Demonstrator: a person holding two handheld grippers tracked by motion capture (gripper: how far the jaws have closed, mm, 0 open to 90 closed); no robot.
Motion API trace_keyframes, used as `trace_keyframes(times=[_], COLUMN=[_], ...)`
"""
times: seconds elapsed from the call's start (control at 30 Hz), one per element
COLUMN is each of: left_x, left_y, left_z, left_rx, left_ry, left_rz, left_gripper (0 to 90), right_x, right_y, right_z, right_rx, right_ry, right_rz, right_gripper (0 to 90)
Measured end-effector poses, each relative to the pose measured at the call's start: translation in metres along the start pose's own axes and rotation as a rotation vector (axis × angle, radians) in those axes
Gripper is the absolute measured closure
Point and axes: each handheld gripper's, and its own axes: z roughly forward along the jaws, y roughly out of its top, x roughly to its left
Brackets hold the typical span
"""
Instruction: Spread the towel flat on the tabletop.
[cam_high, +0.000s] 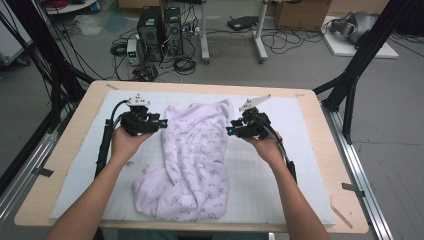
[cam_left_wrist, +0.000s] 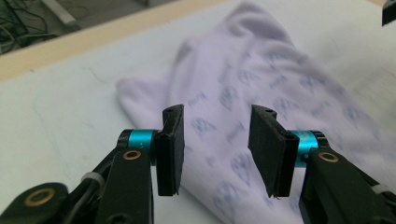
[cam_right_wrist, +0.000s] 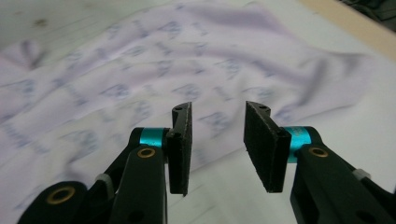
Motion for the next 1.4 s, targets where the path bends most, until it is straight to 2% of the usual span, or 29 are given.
trace_keyframes(times=[0.2,0.3,0.4,0.43,0.47,0.53,0.57,0.6,0.67,0.7,0.77,0.83,0.9,0.97,1.0,1.13,1.23,1.33,1.37,1.4], left_x=[-0.039,-0.054,-0.065,-0.069,-0.072,-0.076,-0.079,-0.08,-0.082,-0.084,-0.086,-0.086,-0.087,-0.091,-0.091,-0.087,-0.079,-0.07,-0.066,-0.063], left_y=[-0.03,-0.043,-0.059,-0.066,-0.072,-0.083,-0.086,-0.089,-0.094,-0.096,-0.096,-0.095,-0.096,-0.095,-0.094,-0.092,-0.088,-0.081,-0.079,-0.078], left_z=[-0.021,-0.03,-0.038,-0.038,-0.038,-0.037,-0.035,-0.034,-0.028,-0.025,-0.021,-0.019,-0.017,-0.015,-0.015,-0.019,-0.022,-0.022,-0.02,-0.019], left_rx=[0.006,0.021,0.024,0.028,0.039,0.071,0.095,0.093,0.128,0.146,0.145,0.145,0.149,0.145,0.145,0.107,0.073,0.043,0.033,0.03], left_ry=[-0.069,-0.106,-0.145,-0.142,-0.142,-0.174,-0.177,-0.194,-0.269,-0.263,-0.275,-0.279,-0.287,-0.286,-0.279,-0.264,-0.245,-0.208,-0.183,-0.178], left_rz=[0.095,0.124,0.121,0.122,0.123,0.116,0.125,0.123,0.105,0.124,0.127,0.149,0.161,0.182,0.194,0.16,0.122,0.088,0.074,0.06], left_gripper=[55.4,54.3,52.7,50.5,48.3,47.5,46.9,45.8,47.1,48.6,51.0,56.9,68.7,83.5,85.9,87.1,87.3,87.3,87.2,87.2], right_x=[0.043,0.066,0.082,0.087,0.092,0.099,0.102,0.106,0.112,0.114,0.118,0.121,0.123,0.121,0.121,0.119,0.11,0.098,0.095,0.09], right_y=[-0.031,-0.048,-0.061,-0.067,-0.072,-0.081,-0.084,-0.087,-0.09,-0.092,-0.095,-0.096,-0.095,-0.093,-0.092,-0.085,-0.074,-0.059,-0.056,-0.051], right_z=[-0.01,-0.014,-0.016,-0.016,-0.015,-0.013,-0.011,-0.01,-0.005,-0.002,0.008,0.013,0.014,0.014,0.014,0.007,-0.003,-0.01,-0.01,-0.009], right_rx=[-0.024,-0.035,-0.033,-0.031,-0.03,-0.025,-0.021,-0.016,0.009,0.032,0.079,0.079,0.075,0.079,0.078,0.055,0.008,-0.034,-0.039,-0.041], right_ry=[0.072,0.09,0.117,0.128,0.136,0.158,0.172,0.182,0.185,0.183,0.169,0.152,0.147,0.174,0.185,0.159,0.126,0.087,0.077,0.064], right_rz=[-0.044,-0.075,-0.089,-0.094,-0.084,-0.068,-0.065,-0.063,-0.079,-0.096,-0.107,-0.117,-0.132,-0.121,-0.113,-0.127,-0.121,-0.104,-0.104,-0.087], right_gripper=[59.4,56.1,54.1,53.3,52.5,51.2,50.8,50.7,50.7,50.7,50.1,54.1,66.3,75.4,79.1,81.6,81.7,81.8,81.8,81.7])
